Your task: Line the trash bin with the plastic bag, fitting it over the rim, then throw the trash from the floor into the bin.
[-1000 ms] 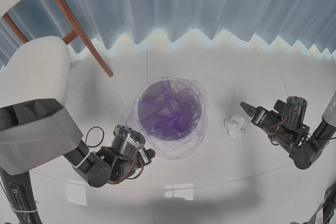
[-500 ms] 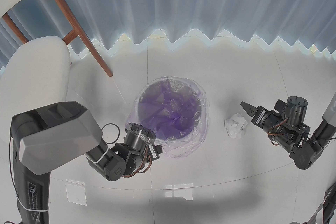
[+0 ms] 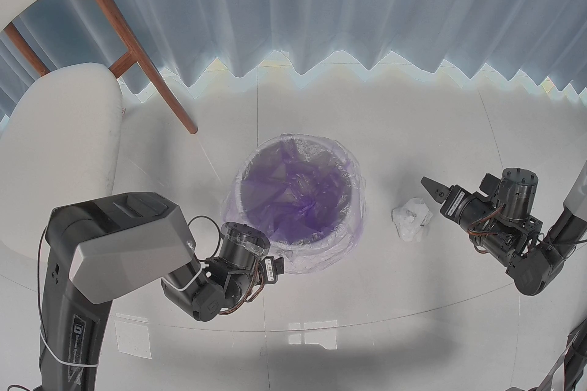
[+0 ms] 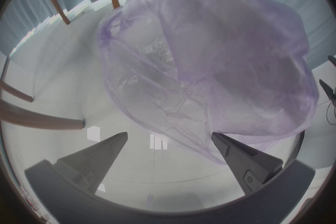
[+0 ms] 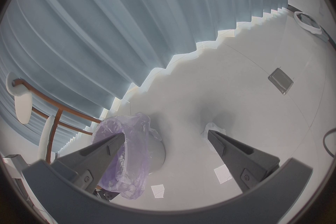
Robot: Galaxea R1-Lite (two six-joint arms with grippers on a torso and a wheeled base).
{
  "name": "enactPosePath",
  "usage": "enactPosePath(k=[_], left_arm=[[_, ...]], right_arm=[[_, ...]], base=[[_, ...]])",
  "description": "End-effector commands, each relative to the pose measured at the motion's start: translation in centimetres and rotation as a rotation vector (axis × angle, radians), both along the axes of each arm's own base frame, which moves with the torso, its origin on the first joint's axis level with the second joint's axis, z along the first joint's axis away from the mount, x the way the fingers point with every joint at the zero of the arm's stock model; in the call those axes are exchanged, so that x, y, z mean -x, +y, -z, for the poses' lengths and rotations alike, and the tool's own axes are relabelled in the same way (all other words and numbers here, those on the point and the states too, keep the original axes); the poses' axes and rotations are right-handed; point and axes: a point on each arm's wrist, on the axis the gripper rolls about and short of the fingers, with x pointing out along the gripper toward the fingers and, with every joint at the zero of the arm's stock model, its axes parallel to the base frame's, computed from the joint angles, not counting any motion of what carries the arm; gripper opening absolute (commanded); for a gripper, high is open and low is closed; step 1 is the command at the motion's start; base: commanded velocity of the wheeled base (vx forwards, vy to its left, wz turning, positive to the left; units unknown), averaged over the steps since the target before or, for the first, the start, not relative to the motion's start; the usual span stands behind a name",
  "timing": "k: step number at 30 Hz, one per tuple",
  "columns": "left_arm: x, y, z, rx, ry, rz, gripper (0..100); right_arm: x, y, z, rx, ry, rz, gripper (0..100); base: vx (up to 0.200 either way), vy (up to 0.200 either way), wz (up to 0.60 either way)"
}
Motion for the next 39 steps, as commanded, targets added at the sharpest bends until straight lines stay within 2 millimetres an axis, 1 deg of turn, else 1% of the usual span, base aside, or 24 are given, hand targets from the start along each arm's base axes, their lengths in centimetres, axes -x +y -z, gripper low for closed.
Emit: enactPosePath(k=[1, 4, 6, 8, 9, 10, 11, 12, 13, 14, 15, 18, 19, 20, 21, 22, 23, 27, 29, 33, 37, 39], left_arm=[[0.0, 0.1, 1.4, -0.034, 0.001, 0.018, 100], [-0.1, 0.0, 0.8, -0.024, -0.031, 0.022, 100], [0.4, 0.3, 0.5, -0.017, -0.039, 0.021, 100], [0.8, 0.5, -0.4, -0.004, -0.060, 0.021, 100], [1.6, 0.9, -1.5, 0.010, -0.081, 0.021, 100], [1.6, 0.9, -1.5, 0.010, -0.081, 0.021, 100], [3.0, 1.6, -2.7, 0.021, -0.090, 0.024, 100], [4.0, 2.1, -3.3, 0.023, -0.088, 0.025, 100], [4.3, 2.3, -3.4, 0.021, -0.085, 0.026, 100], [6.0, 3.1, -4.1, 0.027, -0.082, 0.029, 100], [6.9, 3.7, -4.6, 0.037, -0.083, 0.025, 100], [8.8, 5.0, -5.8, 0.090, -0.104, -0.004, 100], [9.0, 5.2, -6.0, 0.102, -0.110, -0.010, 100], [9.4, 5.8, -6.6, 0.131, -0.125, -0.034, 100], [9.5, 6.3, -6.8, 0.145, -0.128, -0.053, 100], [9.5, 6.3, -6.8, 0.145, -0.128, -0.053, 100], [9.1, 7.4, -6.8, 0.152, -0.127, -0.105, 100], [7.7, 8.8, -6.7, 0.166, -0.149, -0.228, 100], [6.5, 8.9, -6.1, 0.190, -0.155, -0.302, 100], [5.1, 9.3, -5.3, 0.199, -0.176, -0.397, 100], [3.9, 8.7, -4.7, 0.269, -0.181, -0.442, 100], [3.0, 8.4, -4.1, 0.294, -0.184, -0.459, 100]], right_arm=[[0.0, 0.0, 0.0, 0.000, 0.000, 0.000, 100], [0.0, 0.0, 0.0, 0.000, 0.000, 0.000, 100], [0.0, 0.0, 0.0, 0.000, 0.000, 0.000, 100], [0.0, 0.0, 0.0, -0.001, 0.000, 0.000, 100], [-0.1, 0.0, 0.1, -0.002, 0.002, 0.002, 100], [-0.1, 0.0, 0.1, -0.002, 0.002, 0.002, 100], [-0.1, -0.1, 0.2, -0.003, 0.005, 0.005, 100], [-0.2, -0.1, 0.2, -0.004, 0.008, 0.007, 100], [-0.2, -0.2, 0.2, -0.004, 0.008, 0.009, 100], [-0.2, -0.3, 0.3, -0.003, 0.010, 0.012, 100], [-0.3, -0.3, 0.3, -0.005, 0.010, 0.012, 100], [-0.4, -0.5, 0.5, -0.005, 0.016, 0.019, 100], [-0.4, -0.6, 0.5, -0.003, 0.016, 0.021, 100], [-0.5, -0.8, 0.8, -0.001, 0.025, 0.029, 100], [-0.6, -0.9, 1.0, -0.001, 0.031, 0.032, 100], [-0.6, -0.9, 1.0, -0.001, 0.031, 0.032, 100], [-0.6, -0.8, 1.1, 0.000, 0.036, 0.032, 100], [-0.7, -0.7, 1.2, 0.002, 0.035, 0.029, 100], [-0.8, -0.6, 1.1, 0.004, 0.032, 0.025, 100], [-0.8, -0.6, 1.1, 0.002, 0.029, 0.026, 100], [-0.7, -0.7, 1.1, 0.001, 0.031, 0.027, 100], [-0.7, -0.7, 1.0, 0.000, 0.029, 0.029, 100]], base=[[0.000, 0.000, 0.00], [0.000, 0.000, 0.00], [0.000, 0.000, 0.00], [0.000, 0.000, 0.00], [0.000, 0.000, 0.00], [0.000, 0.000, 0.00], [0.000, 0.000, 0.00], [0.000, 0.000, 0.00], [0.000, 0.000, 0.00], [0.000, 0.000, 0.00], [0.000, 0.000, 0.00], [0.000, 0.000, 0.00], [0.000, 0.000, 0.00], [0.000, 0.000, 0.00], [0.000, 0.000, 0.00], [0.000, 0.000, 0.00], [0.000, 0.000, 0.00], [0.000, 0.000, 0.00], [0.000, 0.000, 0.00], [0.000, 0.000, 0.00], [0.000, 0.000, 0.00], [0.000, 0.000, 0.00]])
